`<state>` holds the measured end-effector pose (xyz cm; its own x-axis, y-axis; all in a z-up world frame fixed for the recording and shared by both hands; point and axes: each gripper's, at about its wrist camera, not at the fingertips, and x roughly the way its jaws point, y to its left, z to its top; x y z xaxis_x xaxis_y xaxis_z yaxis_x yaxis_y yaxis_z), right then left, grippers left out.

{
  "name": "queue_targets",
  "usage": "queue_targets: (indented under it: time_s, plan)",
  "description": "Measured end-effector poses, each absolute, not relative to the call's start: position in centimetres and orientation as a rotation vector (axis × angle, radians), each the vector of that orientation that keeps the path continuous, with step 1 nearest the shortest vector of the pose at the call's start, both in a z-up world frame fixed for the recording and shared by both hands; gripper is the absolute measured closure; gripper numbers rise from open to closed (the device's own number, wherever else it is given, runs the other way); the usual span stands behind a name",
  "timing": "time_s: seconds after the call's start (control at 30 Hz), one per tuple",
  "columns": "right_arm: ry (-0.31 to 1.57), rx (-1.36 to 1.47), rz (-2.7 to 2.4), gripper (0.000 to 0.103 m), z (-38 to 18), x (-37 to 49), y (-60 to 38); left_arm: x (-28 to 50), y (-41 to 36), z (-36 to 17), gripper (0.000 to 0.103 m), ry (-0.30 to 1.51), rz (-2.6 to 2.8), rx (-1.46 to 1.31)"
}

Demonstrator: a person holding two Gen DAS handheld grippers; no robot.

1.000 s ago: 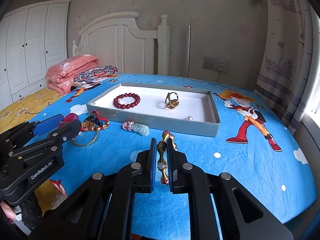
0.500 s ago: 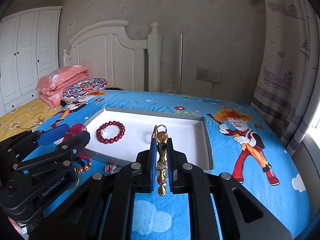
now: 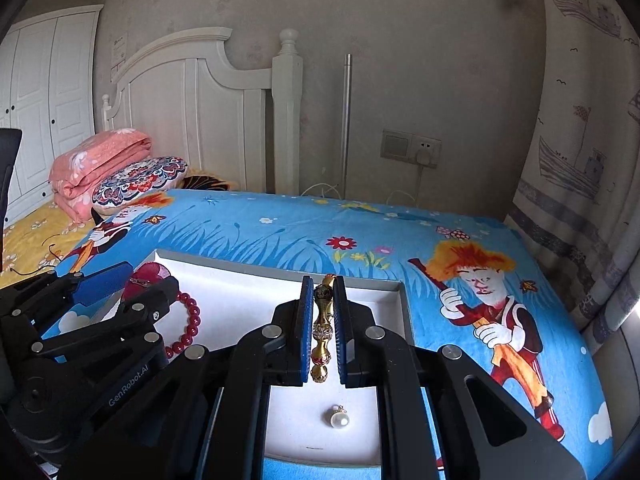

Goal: Organize jewelry
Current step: 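Carry red disc pendant with left tool into tray while right tool drops gold bracelet there, then withdraw both tools from the tray toward the remaining jewelry on the bed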

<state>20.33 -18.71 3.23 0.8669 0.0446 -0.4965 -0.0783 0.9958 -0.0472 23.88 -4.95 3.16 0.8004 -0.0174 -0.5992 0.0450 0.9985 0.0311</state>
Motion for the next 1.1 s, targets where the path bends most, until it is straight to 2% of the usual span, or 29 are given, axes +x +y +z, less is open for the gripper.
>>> queue_targets:
  time_s: [0.23,0.3,0.37,0.4,0.43,0.63,0.8,0.93,1.1]
  plan:
    - [0.623,-0.066,0.064,0.091,0.6,22.7,-18.9,26.0,-4.4,1.0,0.06,0.719,0.0,0.029]
    - [0.641,-0.073,0.059,0.089,0.1,22.9,-18.9,26.1,-4.4,0.6,0.053,0.724,0.002,0.035]
    - [0.645,-0.063,0.062,0.076,-0.1,22.9,-19.1,26.0,-4.3,0.6,0.045,0.719,0.01,0.029]
    - [0.647,-0.055,0.066,0.064,-0.1,22.8,-19.2,25.9,-4.2,0.6,0.043,0.715,0.013,0.025]
    - [0.645,-0.05,0.07,0.06,0.0,22.7,-19.3,25.9,-4.1,0.6,0.042,0.715,0.013,0.021]
    - [0.612,-0.068,0.073,0.06,1.4,21.1,-19.8,24.8,-3.4,1.7,0.033,0.69,0.016,0.005]
    - [0.582,-0.043,0.083,0.06,2.1,17.4,-21.0,21.4,-2.6,3.1,0.019,0.614,0.012,-0.003]
    - [0.58,-0.052,0.086,0.06,1.2,13.8,-21.3,17.9,-2.5,3.0,0.019,0.579,-0.02,0.015]
    - [0.607,-0.032,0.104,0.06,-0.6,10.6,-21.2,13.6,-2.2,1.6,0.014,0.556,-0.037,0.035]
